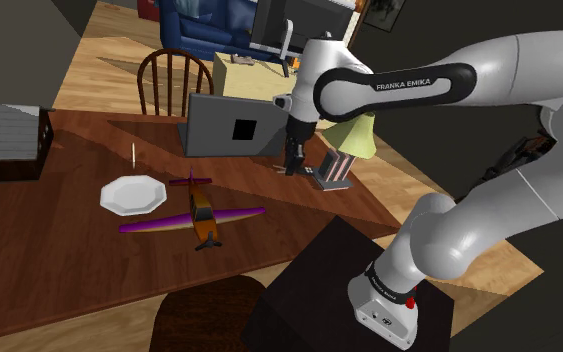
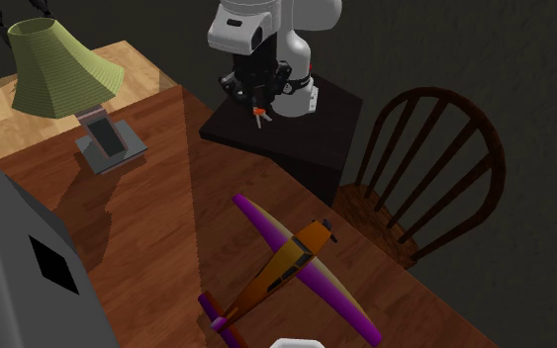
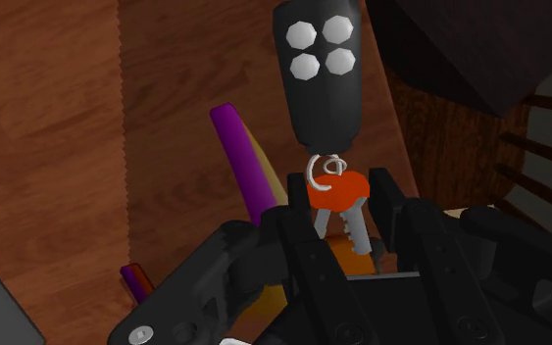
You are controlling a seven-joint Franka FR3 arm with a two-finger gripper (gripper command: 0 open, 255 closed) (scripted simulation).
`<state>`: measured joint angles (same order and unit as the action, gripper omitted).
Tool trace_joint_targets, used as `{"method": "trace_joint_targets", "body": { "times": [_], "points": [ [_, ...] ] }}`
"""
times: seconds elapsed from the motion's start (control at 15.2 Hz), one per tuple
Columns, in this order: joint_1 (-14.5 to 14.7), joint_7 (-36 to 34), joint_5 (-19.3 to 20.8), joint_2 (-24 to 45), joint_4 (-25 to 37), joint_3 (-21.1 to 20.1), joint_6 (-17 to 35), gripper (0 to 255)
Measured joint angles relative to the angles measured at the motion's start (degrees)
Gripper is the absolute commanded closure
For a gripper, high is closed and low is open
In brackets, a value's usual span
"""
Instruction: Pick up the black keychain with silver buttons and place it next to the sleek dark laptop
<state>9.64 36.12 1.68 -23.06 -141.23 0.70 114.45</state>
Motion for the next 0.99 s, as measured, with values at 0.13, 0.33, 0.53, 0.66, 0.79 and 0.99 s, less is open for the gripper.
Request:
{"method": "trace_joint_targets", "body": {
  "times": [0.13, 0.33, 0.53, 0.66, 0.79, 0.99],
  "points": [
    [0.0, 0.0, 0.0, -0.6, 1.0, -0.1, -1.7, 255],
    [0.1, -0.1, -0.1, -1.6, 2.6, -0.1, -4.2, 255],
    [0.1, 0.0, -0.1, -2.1, 4.6, -0.1, -6.6, 255],
    [0.0, 0.2, -0.1, -2.4, 5.8, -0.1, -8.3, 255],
    [0.1, 0.1, -0.1, -2.6, 7.3, -0.1, -9.9, 255],
    [0.1, 0.2, -0.2, -2.9, 9.0, -0.1, -11.9, 255]
  ]
}}
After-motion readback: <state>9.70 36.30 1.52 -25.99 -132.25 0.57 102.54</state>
